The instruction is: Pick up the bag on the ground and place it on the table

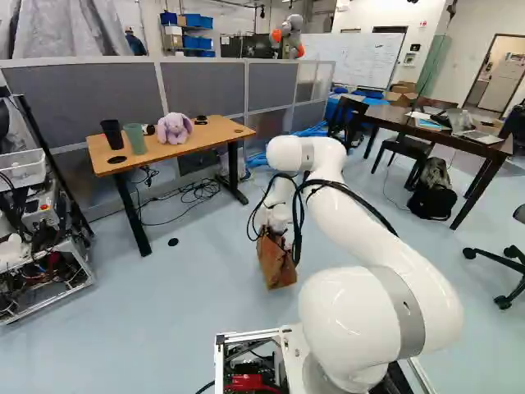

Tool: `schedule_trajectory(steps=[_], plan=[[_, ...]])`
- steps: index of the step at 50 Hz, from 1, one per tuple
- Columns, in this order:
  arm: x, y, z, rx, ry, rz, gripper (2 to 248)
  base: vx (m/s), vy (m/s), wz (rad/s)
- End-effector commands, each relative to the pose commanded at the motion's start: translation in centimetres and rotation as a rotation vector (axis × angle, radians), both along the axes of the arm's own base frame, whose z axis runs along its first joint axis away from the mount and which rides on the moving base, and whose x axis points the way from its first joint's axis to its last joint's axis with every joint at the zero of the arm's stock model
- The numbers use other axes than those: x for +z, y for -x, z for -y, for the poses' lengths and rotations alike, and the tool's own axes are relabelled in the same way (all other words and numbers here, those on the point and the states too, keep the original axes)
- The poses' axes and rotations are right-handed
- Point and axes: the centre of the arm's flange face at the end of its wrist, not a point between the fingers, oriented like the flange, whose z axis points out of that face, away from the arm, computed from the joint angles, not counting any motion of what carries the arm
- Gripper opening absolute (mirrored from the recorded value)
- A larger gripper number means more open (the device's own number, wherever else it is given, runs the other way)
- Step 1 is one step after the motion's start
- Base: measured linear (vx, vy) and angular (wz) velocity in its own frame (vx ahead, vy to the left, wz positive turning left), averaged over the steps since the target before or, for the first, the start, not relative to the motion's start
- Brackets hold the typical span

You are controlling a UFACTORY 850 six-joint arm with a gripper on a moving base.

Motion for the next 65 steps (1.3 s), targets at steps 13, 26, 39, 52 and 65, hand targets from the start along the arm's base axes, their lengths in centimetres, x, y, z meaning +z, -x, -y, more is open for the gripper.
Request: schedule_trajectory(steps=[13, 26, 39, 52, 65], plan=[[1.9, 0.1, 0.0, 0.0, 0.0, 0.007, 21, 0.0, 0.0, 0.0], [3.9, 0.2, 0.0, 0.0, 0.0, 0.014, 21, 0.0, 0.0, 0.0], [5.8, 0.3, 0.0, 0.0, 0.0, 0.023, 21, 0.0, 0.0, 0.0], [7.7, 0.5, 0.0, 0.0, 0.0, 0.033, 21, 0.0, 0.0, 0.0], [9.6, 0.7, 0.0, 0.0, 0.001, 0.044, 21, 0.0, 0.0, 0.0]])
